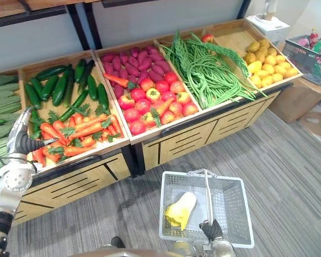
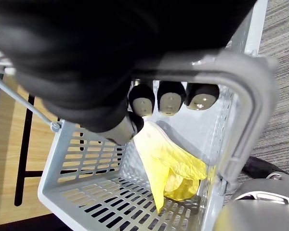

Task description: Pick vegetable in the basket

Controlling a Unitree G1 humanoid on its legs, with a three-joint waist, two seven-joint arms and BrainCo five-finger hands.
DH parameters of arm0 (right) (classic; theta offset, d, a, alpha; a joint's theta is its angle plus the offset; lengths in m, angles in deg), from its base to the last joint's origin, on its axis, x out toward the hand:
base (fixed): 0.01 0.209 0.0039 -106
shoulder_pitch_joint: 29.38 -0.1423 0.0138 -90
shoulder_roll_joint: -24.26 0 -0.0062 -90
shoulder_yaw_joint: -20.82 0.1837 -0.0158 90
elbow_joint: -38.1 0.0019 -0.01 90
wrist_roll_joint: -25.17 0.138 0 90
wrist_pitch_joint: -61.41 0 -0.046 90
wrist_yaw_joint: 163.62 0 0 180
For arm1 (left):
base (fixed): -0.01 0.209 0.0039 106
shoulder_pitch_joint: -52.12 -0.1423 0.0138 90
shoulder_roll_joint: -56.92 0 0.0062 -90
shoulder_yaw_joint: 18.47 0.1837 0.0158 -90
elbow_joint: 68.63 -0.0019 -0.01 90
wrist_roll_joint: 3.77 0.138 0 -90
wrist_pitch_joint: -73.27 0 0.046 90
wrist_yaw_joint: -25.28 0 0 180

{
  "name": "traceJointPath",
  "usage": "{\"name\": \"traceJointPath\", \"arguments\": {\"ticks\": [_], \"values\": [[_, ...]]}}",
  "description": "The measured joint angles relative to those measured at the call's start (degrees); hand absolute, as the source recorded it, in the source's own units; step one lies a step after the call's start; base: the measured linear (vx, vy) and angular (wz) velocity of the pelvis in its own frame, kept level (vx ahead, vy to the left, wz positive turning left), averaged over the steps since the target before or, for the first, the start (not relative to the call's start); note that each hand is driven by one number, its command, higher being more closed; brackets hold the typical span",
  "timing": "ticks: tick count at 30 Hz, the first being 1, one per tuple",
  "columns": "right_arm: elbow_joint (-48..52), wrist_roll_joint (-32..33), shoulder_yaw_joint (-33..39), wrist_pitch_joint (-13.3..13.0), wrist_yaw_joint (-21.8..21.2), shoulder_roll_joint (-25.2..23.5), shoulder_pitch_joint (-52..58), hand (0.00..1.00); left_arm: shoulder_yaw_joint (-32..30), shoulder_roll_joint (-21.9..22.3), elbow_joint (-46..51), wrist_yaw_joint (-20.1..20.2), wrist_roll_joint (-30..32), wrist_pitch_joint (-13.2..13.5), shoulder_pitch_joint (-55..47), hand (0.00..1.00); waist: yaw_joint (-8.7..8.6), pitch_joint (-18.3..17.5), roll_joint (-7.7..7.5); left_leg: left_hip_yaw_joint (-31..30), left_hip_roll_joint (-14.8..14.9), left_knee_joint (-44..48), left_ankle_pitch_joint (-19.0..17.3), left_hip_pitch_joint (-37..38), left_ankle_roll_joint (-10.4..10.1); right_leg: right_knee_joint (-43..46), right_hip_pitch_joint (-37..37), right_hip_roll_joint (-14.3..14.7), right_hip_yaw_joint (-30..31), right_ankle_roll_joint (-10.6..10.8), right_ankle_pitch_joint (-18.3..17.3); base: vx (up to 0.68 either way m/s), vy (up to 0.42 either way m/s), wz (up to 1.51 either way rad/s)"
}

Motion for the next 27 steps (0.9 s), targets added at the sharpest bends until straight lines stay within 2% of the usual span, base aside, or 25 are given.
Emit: {"name": "traceJointPath", "arguments": {"ticks": [2,9,12,14,17,20,22,24,25,26,27], "values": [[0.57,0.04,-0.07,-0.01,-0.40,0.27,0.00,1.00,1.81,-1.64,-1.73,2.87,0.10,-1.57,2.33,0.00,-0.04,0.07,0.12,1.23,0.06,0.02,0.01,-0.24,0.00,0.12,-1.29,0.20,1.61,-0.28,0.20,0.06,0.014,-0.27],[2.23,1.37,-0.49,-0.18,-0.47,2.07,-0.55,1.00,5.54,-1.97,-6.96,7.13,2.30,-5.44,9.72,0.00,-0.54,1.73,1.12,1.27,0.69,0.06,-0.06,-1.30,-0.10,2.30,-3.91,0.50,3.05,-0.25,0.30,0.04,0.003,-0.09],[4.77,1.83,-0.66,-0.21,-0.48,2.40,-1.41,1.00,5.57,-3.37,-8.95,7.34,2.35,-7.10,12.98,0.00,-1.60,3.75,1.05,1.20,1.26,0.49,-0.53,-3.13,-0.24,4.78,-6.88,0.86,4.94,-0.25,0.30,0.00,0.000,0.00],[5.98,1.91,-0.78,-0.20,-0.43,2.45,-2.38,1.00,5.61,-4.30,-10.24,7.64,2.38,-7.95,15.49,0.00,-1.63,5.84,0.16,1.30,2.00,4.60,-1.98,-5.22,0.28,6.09,-8.30,0.45,6.23,-0.25,0.30,0.01,0.007,-0.08],[7.36,2.99,-1.57,-0.27,0.18,3.18,-2.98,1.00,5.74,-4.38,-10.88,8.10,2.37,-9.75,17.42,0.00,-1.66,8.05,0.14,1.23,3.48,9.98,-4.38,-7.44,0.64,7.97,-9.68,0.31,7.69,-0.25,0.30,0.02,0.000,-0.06],[8.41,3.91,-2.67,-0.27,0.45,3.77,-3.66,1.00,6.81,-4.72,-11.03,8.10,2.37,-10.95,18.97,0.00,-1.65,8.60,0.10,1.04,4.33,12.51,-4.70,-10.11,0.88,9.63,-12.11,0.41,8.50,-0.25,0.30,0.05,-0.019,-0.02],[8.57,3.98,-3.17,-0.28,0.79,3.98,-4.42,1.00,7.84,-4.84,-11.43,8.11,2.37,-10.99,20.21,0.00,-1.68,9.78,0.08,1.01,4.95,13.13,-4.70,-10.06,0.88,11.94,-13.04,0.75,9.08,-0.25,0.30,0.05,-0.040,-0.02],[9.10,4.44,-3.76,-0.45,1.61,4.11,-5.16,1.00,7.87,-4.92,-11.95,8.10,2.36,-11.06,21.62,0.00,-1.71,11.03,0.08,0.94,6.24,13.88,-4.69,-10.07,0.91,18.15,-16.20,1.09,9.69,-0.32,0.33,0.03,-0.100,-0.10],[9.96,5.08,-4.30,-0.97,2.00,4.30,-6.03,1.00,7.83,-5.13,-12.48,8.05,2.35,-11.23,22.82,0.00,-1.57,12.30,1.11,0.93,7.69,13.99,-4.71,-10.30,0.87,22.34,-20.67,1.93,11.20,-1.69,-1.87,0.01,-0.131,-0.14],[10.02,5.49,-4.60,-1.02,2.06,4.33,-6.58,1.00,7.85,-5.34,-12.95,8.03,2.36,-11.26,23.53,0.00,-1.59,12.42,0.65,1.18,7.95,14.14,-4.68,-10.69,0.88,17.70,-20.59,2.51,11.07,-1.91,-1.80,0.01,-0.145,0.01],[10.44,5.66,-5.47,-1.36,2.13,4.37,-6.92,1.00,7.72,-6.03,-13.16,7.93,2.34,-11.44,25.11,0.00,-2.12,13.34,-0.81,0.84,7.16,15.14,-5.15,-11.59,0.25,11.29,-19.72,1.72,10.69,-1.43,3.28,0.04,-0.108,0.09]]}}
